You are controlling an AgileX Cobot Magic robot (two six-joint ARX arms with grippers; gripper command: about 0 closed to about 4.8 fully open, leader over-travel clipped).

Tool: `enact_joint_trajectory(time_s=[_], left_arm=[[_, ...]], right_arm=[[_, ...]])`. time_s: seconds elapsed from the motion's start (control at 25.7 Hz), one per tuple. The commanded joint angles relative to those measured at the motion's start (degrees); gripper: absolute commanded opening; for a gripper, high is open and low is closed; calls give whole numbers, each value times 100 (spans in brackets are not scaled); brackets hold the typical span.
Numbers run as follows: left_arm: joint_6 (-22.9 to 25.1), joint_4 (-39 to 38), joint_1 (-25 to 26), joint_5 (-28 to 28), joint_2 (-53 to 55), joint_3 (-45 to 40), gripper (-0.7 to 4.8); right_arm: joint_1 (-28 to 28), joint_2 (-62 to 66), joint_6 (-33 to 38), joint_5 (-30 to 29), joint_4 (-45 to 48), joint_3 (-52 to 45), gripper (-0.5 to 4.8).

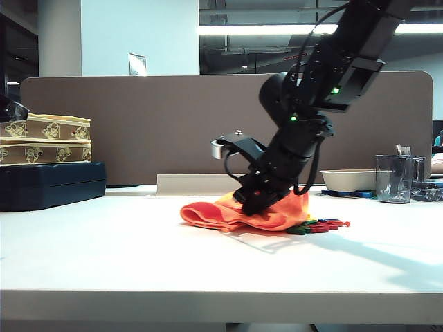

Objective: Use an orange cloth to wipe the letter magnets on the table away for a distance.

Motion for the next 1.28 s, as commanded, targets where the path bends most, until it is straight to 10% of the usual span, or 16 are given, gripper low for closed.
enact_joint_trajectory(time_s=[0.04, 1.28], left_arm=[[20, 74, 0, -11, -2, 24, 120], [20, 76, 0, -11, -4, 24, 119]], right_arm=[[-229, 94, 48, 332, -739, -81, -1], [-1180, -1040, 302, 291, -684, -1482, -1]])
